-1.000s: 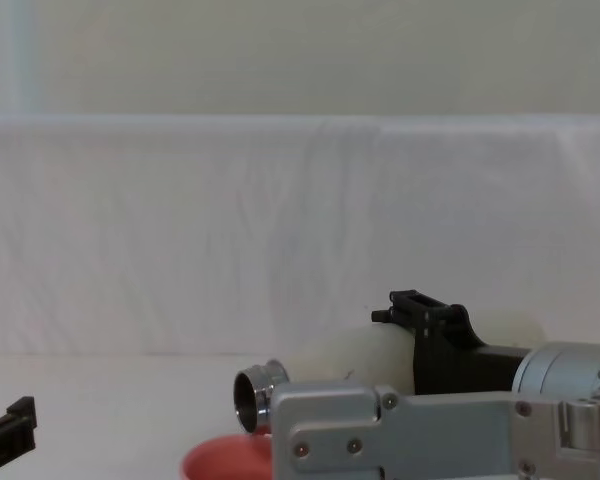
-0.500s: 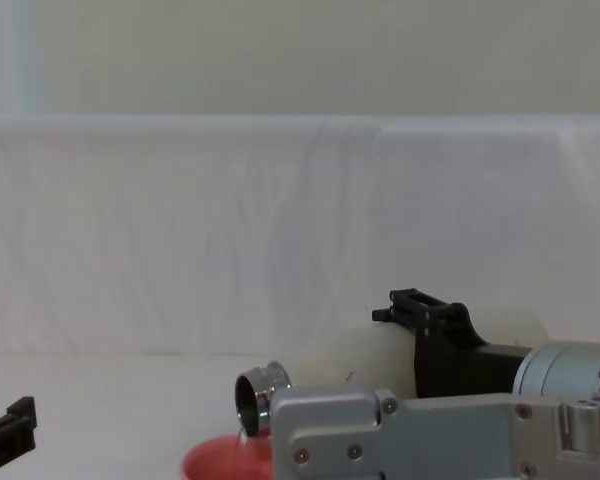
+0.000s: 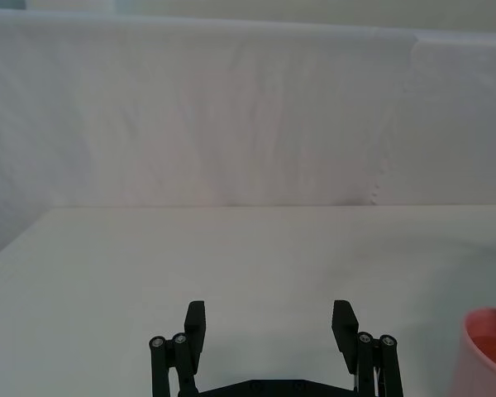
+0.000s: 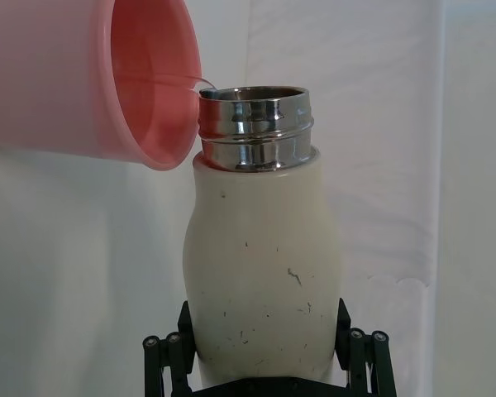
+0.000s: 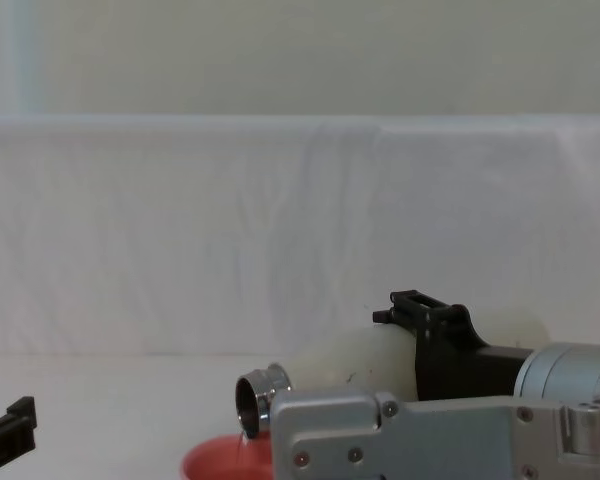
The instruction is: Grasp the thermos with one hand and pour water into the cup lid.
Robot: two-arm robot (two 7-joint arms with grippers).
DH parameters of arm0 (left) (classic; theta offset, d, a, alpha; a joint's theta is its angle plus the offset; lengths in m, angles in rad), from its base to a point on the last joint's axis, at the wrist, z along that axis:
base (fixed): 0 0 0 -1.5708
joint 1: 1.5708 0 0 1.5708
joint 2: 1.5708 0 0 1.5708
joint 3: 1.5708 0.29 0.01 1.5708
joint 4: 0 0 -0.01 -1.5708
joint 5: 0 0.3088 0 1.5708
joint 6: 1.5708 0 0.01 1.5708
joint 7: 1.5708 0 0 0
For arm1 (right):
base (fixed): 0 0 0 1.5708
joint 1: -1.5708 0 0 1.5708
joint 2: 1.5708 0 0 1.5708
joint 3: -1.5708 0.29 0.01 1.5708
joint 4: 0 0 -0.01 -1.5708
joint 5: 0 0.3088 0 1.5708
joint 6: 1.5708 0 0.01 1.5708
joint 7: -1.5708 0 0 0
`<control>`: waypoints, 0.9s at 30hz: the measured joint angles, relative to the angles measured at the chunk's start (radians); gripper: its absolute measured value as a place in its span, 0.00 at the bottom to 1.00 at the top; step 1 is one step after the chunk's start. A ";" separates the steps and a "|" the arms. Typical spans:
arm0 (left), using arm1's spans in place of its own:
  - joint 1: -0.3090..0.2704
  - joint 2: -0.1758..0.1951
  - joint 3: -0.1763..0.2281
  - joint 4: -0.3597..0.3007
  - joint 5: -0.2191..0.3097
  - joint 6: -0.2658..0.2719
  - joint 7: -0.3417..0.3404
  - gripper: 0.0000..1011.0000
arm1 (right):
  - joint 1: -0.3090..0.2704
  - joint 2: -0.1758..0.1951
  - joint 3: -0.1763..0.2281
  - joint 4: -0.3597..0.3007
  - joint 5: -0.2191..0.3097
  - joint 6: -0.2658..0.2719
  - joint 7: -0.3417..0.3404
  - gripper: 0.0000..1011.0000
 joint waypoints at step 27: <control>0.000 0.000 0.000 0.000 0.000 0.000 0.000 0.99 | 0.005 0.002 0.000 -0.005 -0.013 0.005 0.009 0.95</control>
